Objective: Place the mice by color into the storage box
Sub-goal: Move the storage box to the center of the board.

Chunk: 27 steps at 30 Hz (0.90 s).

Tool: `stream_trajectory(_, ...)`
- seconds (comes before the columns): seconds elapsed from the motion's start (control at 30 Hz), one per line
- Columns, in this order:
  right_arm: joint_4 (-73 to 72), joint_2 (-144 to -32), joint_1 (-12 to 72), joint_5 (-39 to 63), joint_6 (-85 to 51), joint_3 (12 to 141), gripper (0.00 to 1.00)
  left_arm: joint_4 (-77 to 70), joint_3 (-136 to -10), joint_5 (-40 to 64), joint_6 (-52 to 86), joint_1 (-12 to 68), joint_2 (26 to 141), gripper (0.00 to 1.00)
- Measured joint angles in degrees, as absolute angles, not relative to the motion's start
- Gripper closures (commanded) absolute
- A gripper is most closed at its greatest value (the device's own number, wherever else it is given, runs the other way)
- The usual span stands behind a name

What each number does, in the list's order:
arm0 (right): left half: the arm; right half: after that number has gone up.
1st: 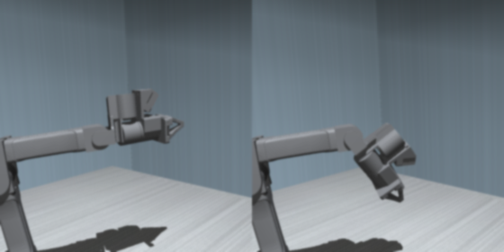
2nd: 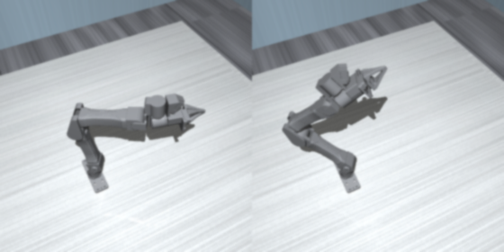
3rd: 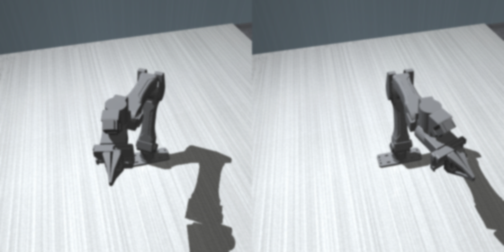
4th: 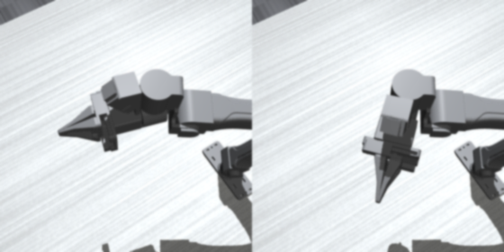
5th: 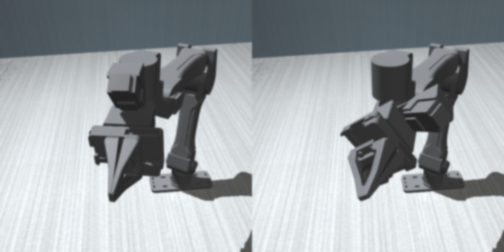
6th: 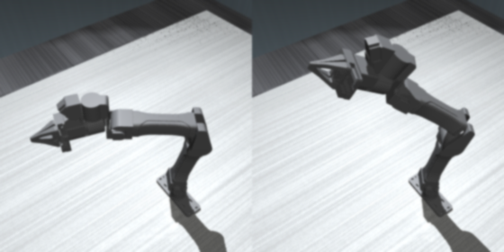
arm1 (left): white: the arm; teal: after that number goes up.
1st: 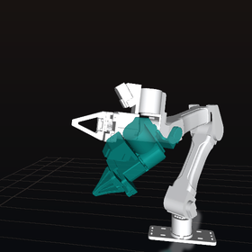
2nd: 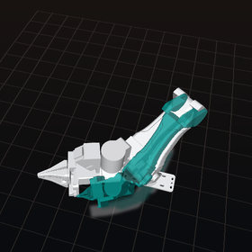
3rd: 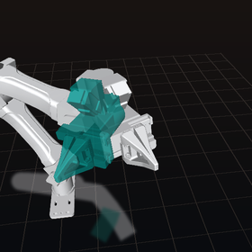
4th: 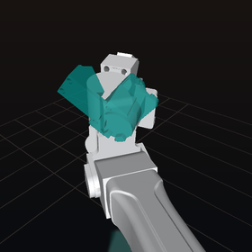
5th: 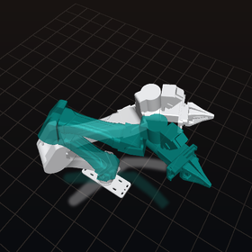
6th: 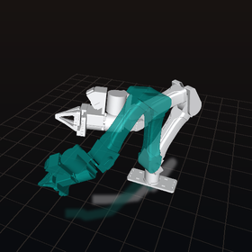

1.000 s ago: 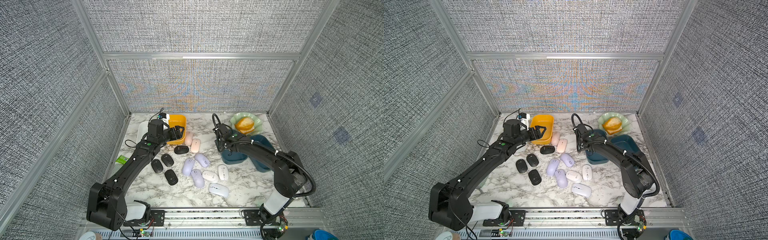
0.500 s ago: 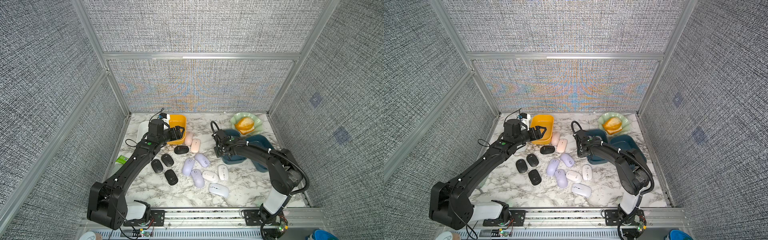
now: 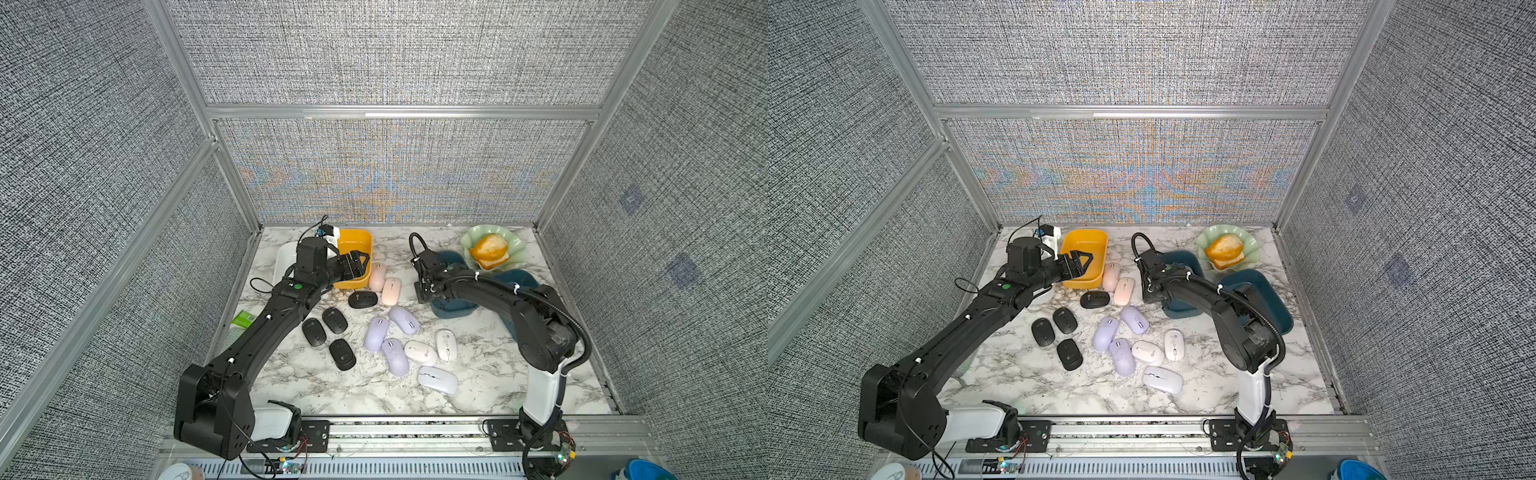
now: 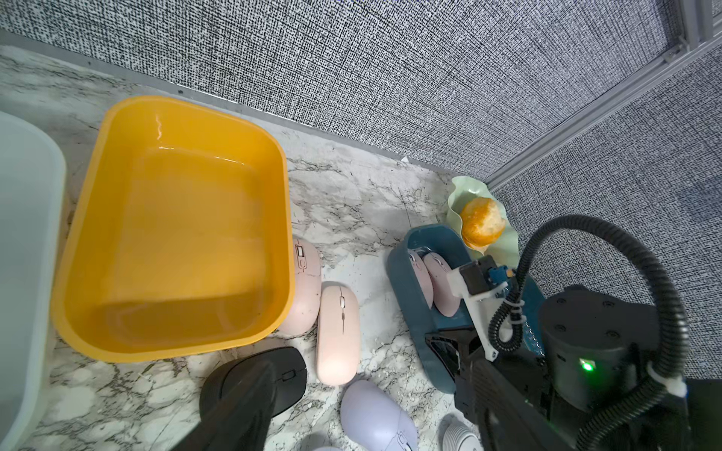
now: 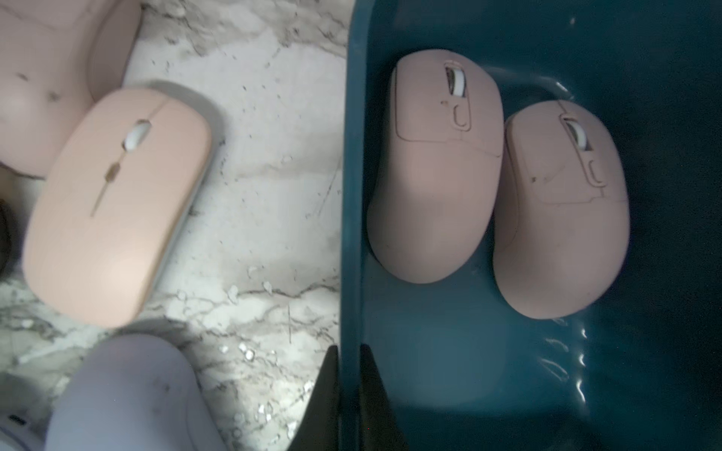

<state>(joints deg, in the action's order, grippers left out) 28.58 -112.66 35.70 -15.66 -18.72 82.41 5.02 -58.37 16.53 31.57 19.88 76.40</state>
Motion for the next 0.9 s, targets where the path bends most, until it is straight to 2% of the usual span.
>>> stream_trajectory(0.23, 29.8, -120.9, 35.9, -17.4, -20.8, 93.5, 0.92, 5.0, -58.4, 16.5, 31.6, 19.9, 76.4, 0.19)
stream_trajectory(0.3, 30.3, -122.7, 35.8, -17.8, -21.5, 96.4, 0.87, 5.0, -58.4, 16.5, 31.6, 19.8, 76.4, 0.19)
stream_trajectory(0.4, 30.6, -123.9, 35.6, -17.8, -22.4, 99.3, 0.75, 5.0, -58.4, 16.5, 31.6, 19.8, 76.4, 0.19)
stream_trajectory(0.57, 30.6, -120.4, 36.6, -18.7, -22.7, 100.4, 0.48, 5.1, -58.3, 15.5, 31.5, 19.8, 75.6, 0.17)
stream_trajectory(0.63, 30.6, -118.1, 38.1, -19.5, -22.5, 100.0, 0.46, 5.0, -58.0, 14.3, 31.6, 19.8, 74.5, 0.15)
stream_trajectory(0.7, 30.4, -116.7, 39.7, -20.7, -22.2, 99.7, 0.39, 4.8, -57.2, 11.8, 31.7, 19.8, 73.2, 0.13)
stream_trajectory(0.83, 29.8, -115.3, 43.7, -24.4, -21.2, 98.0, 0.18, 4.4, -54.2, 5.1, 32.6, 19.7, 69.1, 0.10)
stream_trajectory(0.87, 29.2, -115.0, 44.6, -25.4, -21.2, 97.0, 0.21, 4.3, -53.3, 3.1, 33.1, 19.6, 67.9, 0.09)
stream_trajectory(0.9, 28.6, -114.7, 45.1, -25.4, -21.1, 96.1, 0.30, 4.1, -52.5, 1.1, 33.3, 19.4, 66.7, 0.09)
